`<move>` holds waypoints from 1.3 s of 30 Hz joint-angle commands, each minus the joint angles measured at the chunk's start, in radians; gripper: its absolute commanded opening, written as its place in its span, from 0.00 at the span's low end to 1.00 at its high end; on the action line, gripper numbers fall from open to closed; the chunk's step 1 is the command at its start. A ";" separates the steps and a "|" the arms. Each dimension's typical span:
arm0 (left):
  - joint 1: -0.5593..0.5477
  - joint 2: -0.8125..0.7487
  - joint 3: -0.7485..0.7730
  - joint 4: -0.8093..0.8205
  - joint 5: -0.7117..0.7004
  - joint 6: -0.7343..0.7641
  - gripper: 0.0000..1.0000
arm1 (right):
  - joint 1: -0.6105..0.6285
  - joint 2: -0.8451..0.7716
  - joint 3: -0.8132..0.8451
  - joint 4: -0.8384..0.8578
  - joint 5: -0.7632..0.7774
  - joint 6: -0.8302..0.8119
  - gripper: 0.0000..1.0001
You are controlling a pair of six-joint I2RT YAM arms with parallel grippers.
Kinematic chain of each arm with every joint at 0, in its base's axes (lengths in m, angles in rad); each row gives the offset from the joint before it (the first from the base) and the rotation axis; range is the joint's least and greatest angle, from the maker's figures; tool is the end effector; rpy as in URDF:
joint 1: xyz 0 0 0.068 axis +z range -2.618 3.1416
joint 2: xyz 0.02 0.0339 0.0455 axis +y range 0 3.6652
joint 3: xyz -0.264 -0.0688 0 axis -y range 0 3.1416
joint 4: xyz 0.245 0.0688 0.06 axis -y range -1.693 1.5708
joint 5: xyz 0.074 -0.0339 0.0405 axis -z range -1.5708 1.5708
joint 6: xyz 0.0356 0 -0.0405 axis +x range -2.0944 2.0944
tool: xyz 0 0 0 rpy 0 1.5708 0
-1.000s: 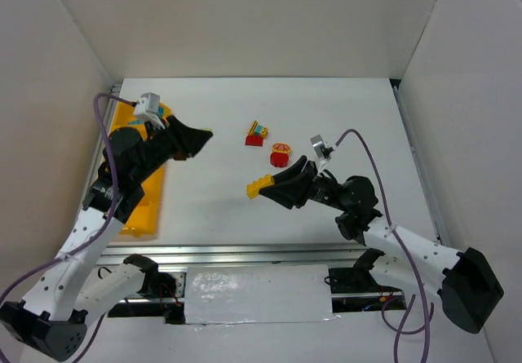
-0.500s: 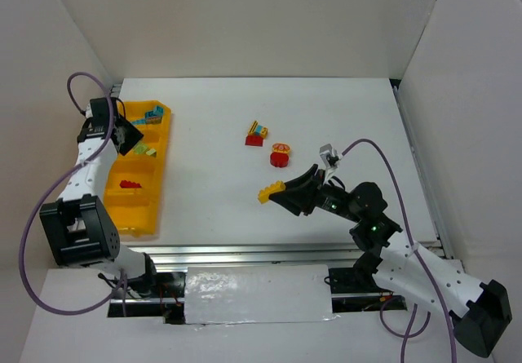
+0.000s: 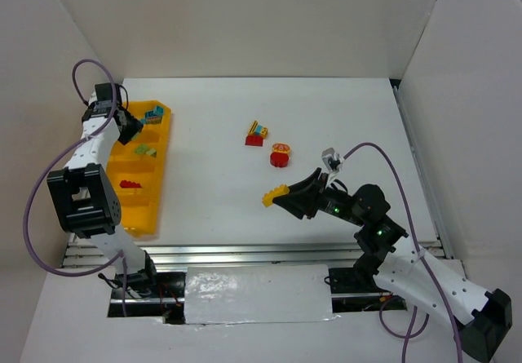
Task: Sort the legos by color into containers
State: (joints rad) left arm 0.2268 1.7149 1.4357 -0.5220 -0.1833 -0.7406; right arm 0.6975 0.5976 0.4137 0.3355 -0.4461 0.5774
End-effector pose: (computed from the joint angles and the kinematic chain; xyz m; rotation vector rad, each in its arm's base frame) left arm 0.3745 0.0931 0.2866 -1.1720 2.0427 -0.0330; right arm 0.1116 0.1136 0.2923 -0.4954 1.5038 1.3398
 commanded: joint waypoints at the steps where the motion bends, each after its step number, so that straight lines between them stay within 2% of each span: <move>1: 0.005 0.002 -0.027 0.010 -0.022 -0.029 0.00 | -0.004 -0.010 0.031 -0.027 0.026 -0.033 0.00; 23: 0.008 0.028 -0.040 0.008 -0.019 -0.040 0.00 | -0.003 -0.009 0.030 -0.020 0.015 -0.022 0.00; 33: 0.031 0.090 0.003 -0.018 -0.010 -0.043 0.00 | -0.004 -0.013 0.023 -0.013 -0.002 -0.013 0.00; 36: 0.054 0.100 0.000 -0.012 0.008 -0.049 0.01 | -0.004 0.002 0.023 0.000 -0.014 -0.010 0.00; 39: 0.060 0.109 -0.009 -0.001 0.008 -0.059 0.07 | -0.003 0.011 0.025 0.003 -0.013 -0.011 0.00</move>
State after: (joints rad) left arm 0.2729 1.8168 1.3987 -0.5316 -0.1814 -0.7712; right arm 0.6975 0.6041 0.4137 0.3000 -0.4442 0.5640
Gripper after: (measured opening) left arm 0.482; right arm 0.436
